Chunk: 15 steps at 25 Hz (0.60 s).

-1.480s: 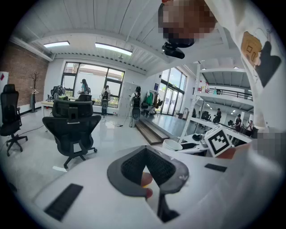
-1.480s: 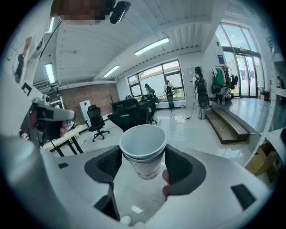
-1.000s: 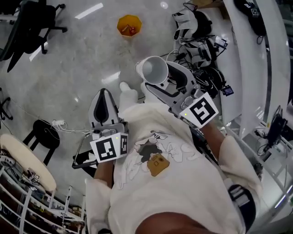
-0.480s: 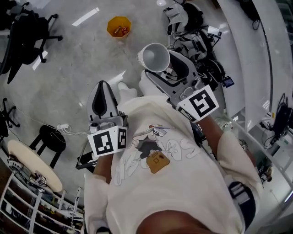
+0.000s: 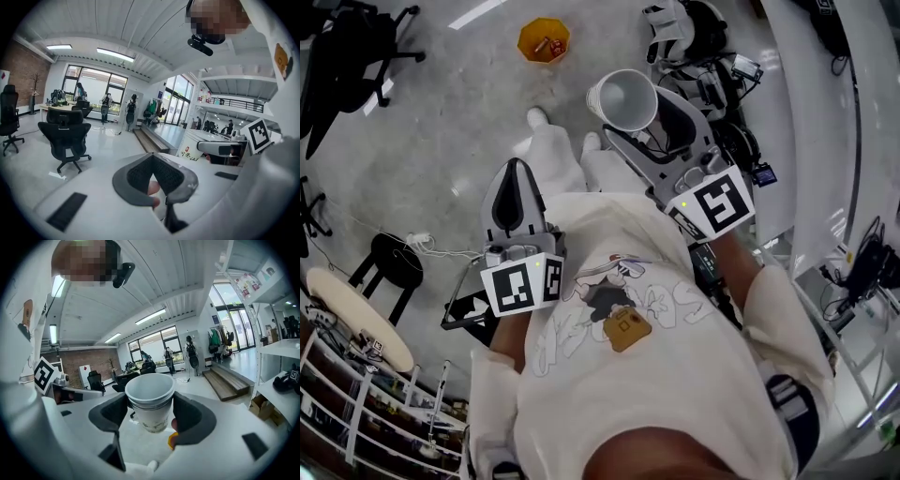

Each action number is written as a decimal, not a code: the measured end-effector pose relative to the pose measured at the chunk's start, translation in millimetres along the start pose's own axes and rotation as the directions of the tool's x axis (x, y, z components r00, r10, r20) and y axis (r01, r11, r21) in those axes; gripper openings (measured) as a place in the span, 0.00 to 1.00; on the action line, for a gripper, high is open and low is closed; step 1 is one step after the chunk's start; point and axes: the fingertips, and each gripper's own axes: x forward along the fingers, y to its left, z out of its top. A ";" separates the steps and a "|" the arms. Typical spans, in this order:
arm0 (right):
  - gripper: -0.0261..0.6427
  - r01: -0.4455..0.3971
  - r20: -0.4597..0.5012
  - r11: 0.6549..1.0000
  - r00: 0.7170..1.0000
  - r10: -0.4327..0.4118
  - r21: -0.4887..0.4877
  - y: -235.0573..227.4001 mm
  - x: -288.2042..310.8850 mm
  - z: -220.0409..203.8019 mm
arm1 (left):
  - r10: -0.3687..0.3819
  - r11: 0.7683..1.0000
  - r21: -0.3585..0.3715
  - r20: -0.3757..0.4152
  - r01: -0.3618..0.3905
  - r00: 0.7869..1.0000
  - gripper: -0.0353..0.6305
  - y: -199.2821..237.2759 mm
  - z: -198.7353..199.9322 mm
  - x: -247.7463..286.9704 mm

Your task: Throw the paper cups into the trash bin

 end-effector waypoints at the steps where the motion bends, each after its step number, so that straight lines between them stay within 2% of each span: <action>1: 0.50 -0.002 -0.007 1.000 1.000 0.002 -0.002 -2.6 8.6 -0.2 | 0.001 1.000 -0.007 -0.005 -0.001 1.000 0.06 4.5 0.7 6.5; 7: 0.50 -0.007 -0.032 1.000 0.999 0.006 -0.016 -27.6 79.0 6.7 | -0.010 1.000 0.007 0.009 0.010 1.000 0.06 43.5 24.6 69.0; 11: 0.50 -0.027 -0.060 0.999 0.998 0.025 -0.040 -37.2 145.5 25.5 | -0.022 0.997 0.073 0.076 0.017 0.997 0.06 81.3 65.0 116.5; 15: 0.50 -0.045 -0.065 0.997 0.997 0.041 -0.058 -39.3 216.1 55.7 | -0.048 0.996 0.082 0.055 0.044 0.997 0.06 124.8 106.1 160.2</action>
